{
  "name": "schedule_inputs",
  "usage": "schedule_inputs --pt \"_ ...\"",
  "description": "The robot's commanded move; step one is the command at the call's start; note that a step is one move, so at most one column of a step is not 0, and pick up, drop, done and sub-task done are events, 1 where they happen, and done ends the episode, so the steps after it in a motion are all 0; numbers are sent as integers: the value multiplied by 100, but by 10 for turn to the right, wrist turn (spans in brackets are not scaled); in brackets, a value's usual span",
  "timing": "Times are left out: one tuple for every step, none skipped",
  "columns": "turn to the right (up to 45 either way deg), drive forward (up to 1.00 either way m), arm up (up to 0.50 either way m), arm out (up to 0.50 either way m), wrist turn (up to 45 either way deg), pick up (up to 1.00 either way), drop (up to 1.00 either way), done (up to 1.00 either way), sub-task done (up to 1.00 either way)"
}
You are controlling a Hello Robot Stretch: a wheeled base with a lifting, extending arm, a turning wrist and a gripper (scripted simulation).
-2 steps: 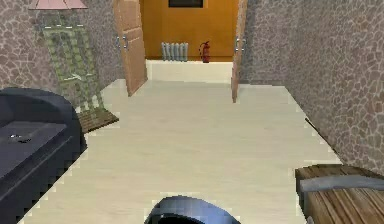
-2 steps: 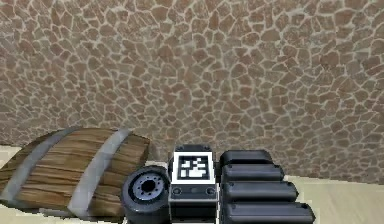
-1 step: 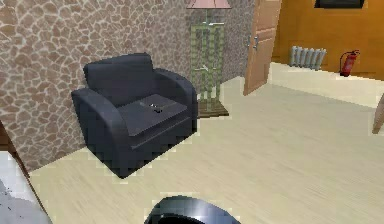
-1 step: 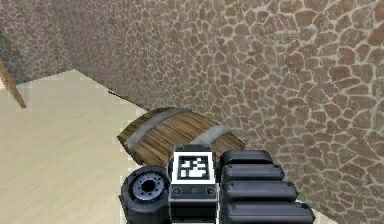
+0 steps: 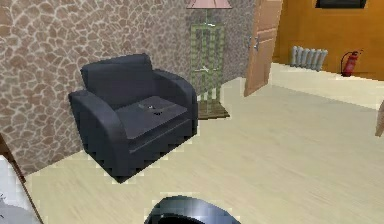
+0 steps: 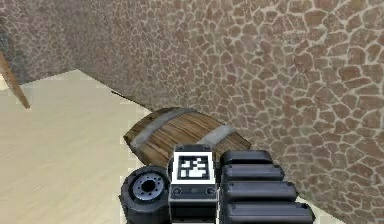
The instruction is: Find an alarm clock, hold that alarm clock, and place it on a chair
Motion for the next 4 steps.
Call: schedule_inputs --pt "240 0 0 0 0 0 0 0 0" --pt "30 0 0 0 0 0 0 0 0" --pt "0 100 0 0 0 0 0 0 0" --pt "0 100 0 0 0 0 0 0 0"
